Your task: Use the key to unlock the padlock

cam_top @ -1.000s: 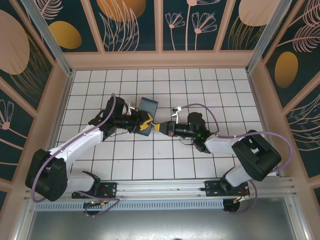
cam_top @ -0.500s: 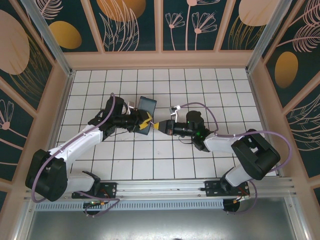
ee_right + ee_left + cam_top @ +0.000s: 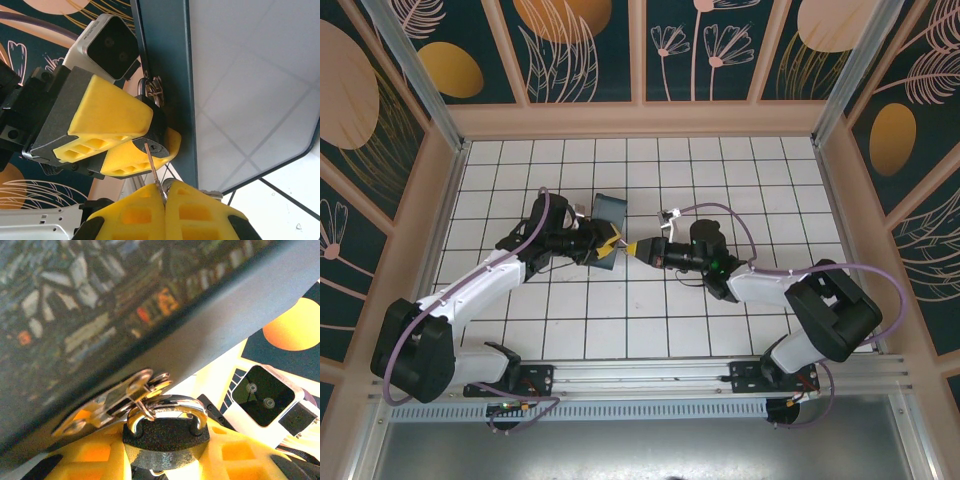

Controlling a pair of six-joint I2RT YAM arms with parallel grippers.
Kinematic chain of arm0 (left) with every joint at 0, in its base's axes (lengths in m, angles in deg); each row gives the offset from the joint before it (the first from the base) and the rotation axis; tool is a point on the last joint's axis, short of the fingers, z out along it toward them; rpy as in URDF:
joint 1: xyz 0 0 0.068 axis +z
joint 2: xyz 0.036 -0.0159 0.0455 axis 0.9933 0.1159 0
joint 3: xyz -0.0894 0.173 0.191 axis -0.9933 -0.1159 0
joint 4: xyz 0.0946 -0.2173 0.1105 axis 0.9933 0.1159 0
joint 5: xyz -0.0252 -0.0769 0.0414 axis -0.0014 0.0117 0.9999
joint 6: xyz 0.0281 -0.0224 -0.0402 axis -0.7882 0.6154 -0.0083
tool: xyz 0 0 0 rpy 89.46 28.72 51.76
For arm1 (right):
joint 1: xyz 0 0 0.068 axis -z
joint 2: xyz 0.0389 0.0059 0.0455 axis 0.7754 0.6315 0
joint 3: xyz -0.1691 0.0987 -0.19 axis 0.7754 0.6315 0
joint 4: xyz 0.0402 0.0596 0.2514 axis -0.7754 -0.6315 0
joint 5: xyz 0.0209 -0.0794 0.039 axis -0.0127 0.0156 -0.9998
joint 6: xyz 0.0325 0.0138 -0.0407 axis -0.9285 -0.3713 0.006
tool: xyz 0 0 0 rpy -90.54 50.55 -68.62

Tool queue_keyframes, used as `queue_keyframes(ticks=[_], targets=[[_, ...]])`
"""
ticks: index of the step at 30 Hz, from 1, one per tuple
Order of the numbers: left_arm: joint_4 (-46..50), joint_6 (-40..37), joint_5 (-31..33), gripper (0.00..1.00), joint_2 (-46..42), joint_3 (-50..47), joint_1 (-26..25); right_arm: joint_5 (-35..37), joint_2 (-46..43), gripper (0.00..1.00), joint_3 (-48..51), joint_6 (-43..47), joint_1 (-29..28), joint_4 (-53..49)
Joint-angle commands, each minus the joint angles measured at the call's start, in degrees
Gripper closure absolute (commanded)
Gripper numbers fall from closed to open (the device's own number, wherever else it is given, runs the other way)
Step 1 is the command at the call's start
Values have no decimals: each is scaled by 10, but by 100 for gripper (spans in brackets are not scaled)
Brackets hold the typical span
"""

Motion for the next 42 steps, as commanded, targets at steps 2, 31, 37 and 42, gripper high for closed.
queue_keyframes(ticks=[2,31,37,42], targets=[[-20,4,-24,84,-6,13,-4,17,-2,100,-21,6,-5,26],[-45,12,-37,84,-3,8,-4,9,29,100,-34,1,-11,46],[-21,-1,-36,84,0,19,-4,32,4,100,-46,40,-14,10],[-24,0,-36,84,4,20,-4,49,-15,100,-61,79,-23,-36]])
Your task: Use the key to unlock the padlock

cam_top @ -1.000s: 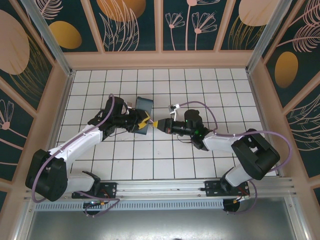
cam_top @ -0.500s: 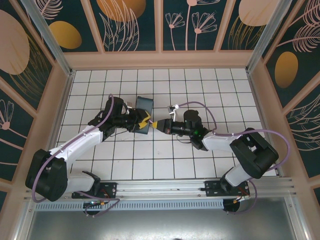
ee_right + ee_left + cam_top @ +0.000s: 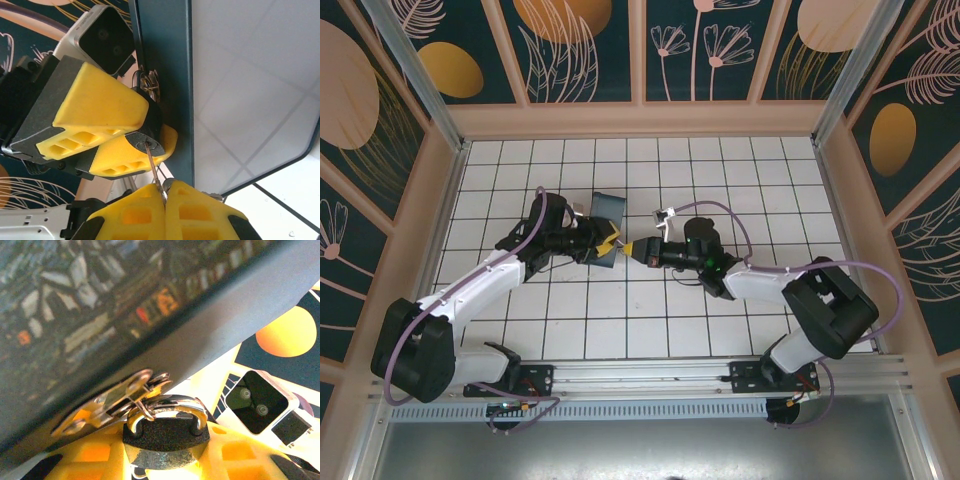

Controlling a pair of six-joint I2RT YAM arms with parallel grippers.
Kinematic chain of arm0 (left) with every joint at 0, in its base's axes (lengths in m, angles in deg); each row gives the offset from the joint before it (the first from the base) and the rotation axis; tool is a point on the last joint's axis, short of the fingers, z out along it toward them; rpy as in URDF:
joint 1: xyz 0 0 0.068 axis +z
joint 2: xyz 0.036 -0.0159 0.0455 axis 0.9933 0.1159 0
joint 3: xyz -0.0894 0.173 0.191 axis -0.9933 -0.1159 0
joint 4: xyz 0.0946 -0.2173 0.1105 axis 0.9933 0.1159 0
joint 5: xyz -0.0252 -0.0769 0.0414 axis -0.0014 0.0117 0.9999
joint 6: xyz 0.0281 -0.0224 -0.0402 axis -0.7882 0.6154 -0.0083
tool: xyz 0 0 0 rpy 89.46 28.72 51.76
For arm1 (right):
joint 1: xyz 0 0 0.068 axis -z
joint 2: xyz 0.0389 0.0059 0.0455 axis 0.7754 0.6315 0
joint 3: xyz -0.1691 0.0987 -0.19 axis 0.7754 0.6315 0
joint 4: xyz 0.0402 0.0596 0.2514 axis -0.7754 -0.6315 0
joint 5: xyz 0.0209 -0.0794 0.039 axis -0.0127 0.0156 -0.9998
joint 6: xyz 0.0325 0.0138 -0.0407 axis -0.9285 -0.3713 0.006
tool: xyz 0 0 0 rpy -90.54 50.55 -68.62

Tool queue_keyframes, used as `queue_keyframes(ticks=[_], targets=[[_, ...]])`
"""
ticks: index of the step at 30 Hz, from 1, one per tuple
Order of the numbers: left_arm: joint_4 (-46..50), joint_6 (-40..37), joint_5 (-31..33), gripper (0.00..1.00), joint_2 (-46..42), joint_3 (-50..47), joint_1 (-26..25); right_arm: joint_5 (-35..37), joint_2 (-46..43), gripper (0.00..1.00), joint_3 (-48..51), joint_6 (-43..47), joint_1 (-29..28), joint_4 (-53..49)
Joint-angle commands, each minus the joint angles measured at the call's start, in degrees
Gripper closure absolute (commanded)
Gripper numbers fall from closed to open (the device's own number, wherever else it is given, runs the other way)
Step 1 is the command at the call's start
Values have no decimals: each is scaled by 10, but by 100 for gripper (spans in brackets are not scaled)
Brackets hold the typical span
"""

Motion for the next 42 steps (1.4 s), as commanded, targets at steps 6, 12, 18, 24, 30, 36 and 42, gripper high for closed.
queue_keyframes(ticks=[6,12,18,24,30,36,42], targets=[[-13,-13,-38,84,4,22,-8,47,-42,100,-41,58,-19,-16],[-8,-14,-36,84,5,23,-8,47,-43,100,-49,66,-25,-15],[35,-41,-28,84,15,45,-8,56,-43,100,-57,63,-26,-13],[69,-63,-24,85,18,69,-9,72,-47,100,-74,80,-25,-36],[105,-84,-11,85,15,79,-9,40,-28,100,-96,86,-7,-59],[110,-95,-13,85,16,90,-8,-18,-16,100,-113,113,-6,-110],[140,-129,-32,85,29,101,-8,-32,-21,100,-68,102,-4,-65]])
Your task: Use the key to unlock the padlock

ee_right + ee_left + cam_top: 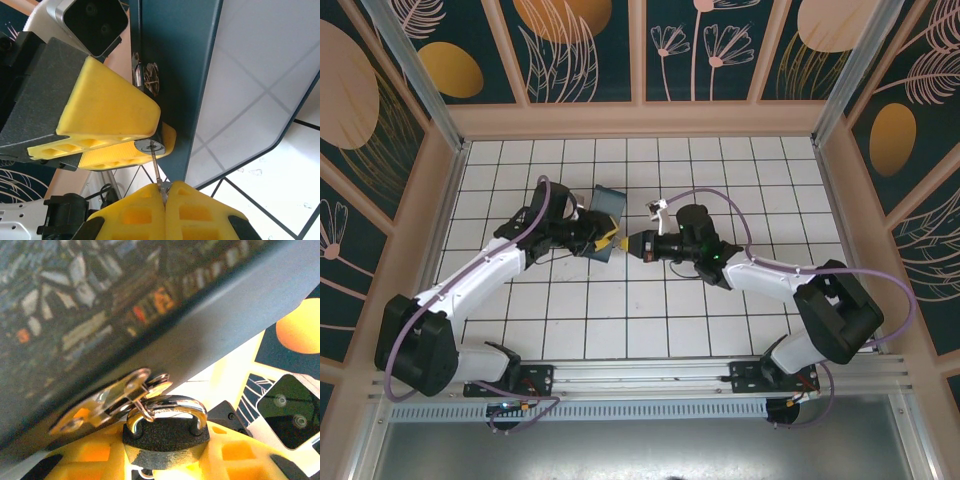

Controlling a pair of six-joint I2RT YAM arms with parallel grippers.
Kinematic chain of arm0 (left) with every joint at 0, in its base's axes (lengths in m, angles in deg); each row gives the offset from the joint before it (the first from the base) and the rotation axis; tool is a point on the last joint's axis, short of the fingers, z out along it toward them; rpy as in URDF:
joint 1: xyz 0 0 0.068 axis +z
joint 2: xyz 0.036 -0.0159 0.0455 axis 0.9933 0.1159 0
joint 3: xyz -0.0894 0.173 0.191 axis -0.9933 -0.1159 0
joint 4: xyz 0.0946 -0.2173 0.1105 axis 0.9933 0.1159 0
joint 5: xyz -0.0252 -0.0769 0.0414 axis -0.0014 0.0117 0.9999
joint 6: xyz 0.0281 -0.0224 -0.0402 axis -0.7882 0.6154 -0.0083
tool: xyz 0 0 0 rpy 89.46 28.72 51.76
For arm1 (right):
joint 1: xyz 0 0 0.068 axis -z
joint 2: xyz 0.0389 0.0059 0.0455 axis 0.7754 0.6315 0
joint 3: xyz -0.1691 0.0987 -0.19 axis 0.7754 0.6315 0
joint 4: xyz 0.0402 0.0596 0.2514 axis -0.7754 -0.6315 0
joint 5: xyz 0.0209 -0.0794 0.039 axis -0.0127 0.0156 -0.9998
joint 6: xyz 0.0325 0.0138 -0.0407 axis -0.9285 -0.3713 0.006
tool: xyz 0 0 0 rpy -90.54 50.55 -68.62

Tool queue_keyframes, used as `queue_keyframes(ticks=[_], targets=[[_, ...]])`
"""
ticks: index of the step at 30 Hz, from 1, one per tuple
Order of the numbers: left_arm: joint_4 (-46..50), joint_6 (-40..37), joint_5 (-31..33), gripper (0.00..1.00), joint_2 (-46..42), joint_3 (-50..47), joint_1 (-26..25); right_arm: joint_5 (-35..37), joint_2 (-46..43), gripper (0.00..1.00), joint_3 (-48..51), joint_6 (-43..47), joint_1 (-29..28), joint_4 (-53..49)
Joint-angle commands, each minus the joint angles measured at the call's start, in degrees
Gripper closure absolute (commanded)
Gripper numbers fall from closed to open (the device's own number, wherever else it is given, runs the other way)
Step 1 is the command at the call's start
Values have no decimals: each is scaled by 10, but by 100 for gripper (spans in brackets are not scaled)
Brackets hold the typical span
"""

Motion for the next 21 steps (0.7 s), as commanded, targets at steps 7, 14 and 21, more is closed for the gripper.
queue_keyframes(ticks=[7,14,21], targets=[[90,-109,-44,85,22,56,-9,-87,2,100,9,13,17,80],[123,-130,-30,86,32,65,-9,-129,1,100,73,-84,57,221],[152,-140,-8,86,44,78,-8,-165,25,100,70,-92,56,221]])
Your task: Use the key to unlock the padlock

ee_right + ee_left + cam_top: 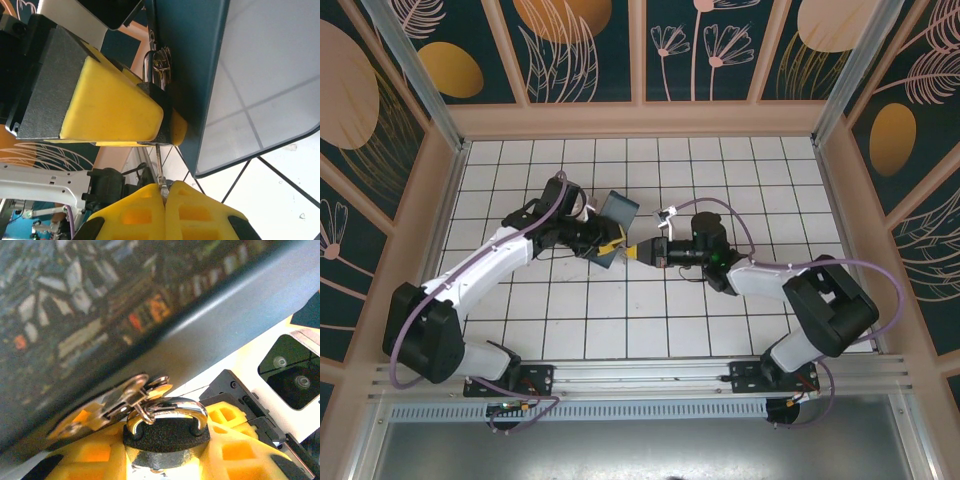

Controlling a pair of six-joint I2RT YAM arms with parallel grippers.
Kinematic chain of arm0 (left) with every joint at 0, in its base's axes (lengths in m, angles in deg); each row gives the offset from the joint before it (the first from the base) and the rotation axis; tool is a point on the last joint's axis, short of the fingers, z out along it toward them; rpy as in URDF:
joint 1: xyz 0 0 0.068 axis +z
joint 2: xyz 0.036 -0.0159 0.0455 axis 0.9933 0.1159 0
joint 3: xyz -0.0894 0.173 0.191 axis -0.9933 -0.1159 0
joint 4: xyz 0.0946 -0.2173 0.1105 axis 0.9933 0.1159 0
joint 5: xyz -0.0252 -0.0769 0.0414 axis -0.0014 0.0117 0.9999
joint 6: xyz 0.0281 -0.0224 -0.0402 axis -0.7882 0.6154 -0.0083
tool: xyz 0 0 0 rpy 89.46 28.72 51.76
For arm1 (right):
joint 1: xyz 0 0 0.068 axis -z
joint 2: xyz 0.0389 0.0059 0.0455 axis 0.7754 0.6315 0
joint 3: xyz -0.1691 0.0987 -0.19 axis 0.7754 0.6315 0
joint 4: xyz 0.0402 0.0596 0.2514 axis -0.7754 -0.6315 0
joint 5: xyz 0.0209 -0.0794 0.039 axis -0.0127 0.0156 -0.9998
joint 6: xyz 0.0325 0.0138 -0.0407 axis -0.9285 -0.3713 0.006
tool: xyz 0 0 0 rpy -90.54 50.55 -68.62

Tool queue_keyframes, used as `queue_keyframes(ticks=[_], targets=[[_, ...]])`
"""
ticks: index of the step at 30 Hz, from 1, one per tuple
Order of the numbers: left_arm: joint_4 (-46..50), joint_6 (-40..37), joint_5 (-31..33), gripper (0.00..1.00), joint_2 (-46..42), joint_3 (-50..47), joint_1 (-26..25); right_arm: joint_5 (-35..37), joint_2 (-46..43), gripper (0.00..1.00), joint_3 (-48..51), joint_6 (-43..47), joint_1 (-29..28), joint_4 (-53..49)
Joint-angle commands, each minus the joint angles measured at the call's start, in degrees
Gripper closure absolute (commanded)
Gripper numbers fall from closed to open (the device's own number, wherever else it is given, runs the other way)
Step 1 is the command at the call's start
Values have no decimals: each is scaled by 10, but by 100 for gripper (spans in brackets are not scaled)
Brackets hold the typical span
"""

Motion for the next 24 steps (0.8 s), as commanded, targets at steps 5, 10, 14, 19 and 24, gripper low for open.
queue_keyframes(ticks=[5,10,14,19,24], targets=[[28,-15,6,86,7,4,6,25,-30,100,5,28,11,-3],[24,-4,7,87,3,-8,6,169,-85,100,-25,109,-4,-151],[22,-8,1,87,5,-15,5,121,-72,100,-45,102,-6,-121],[9,-3,-7,87,6,-22,6,1,-30,100,-16,6,23,20],[-24,38,-18,87,-10,-33,23,-1,-48,100,12,7,48,-4]])
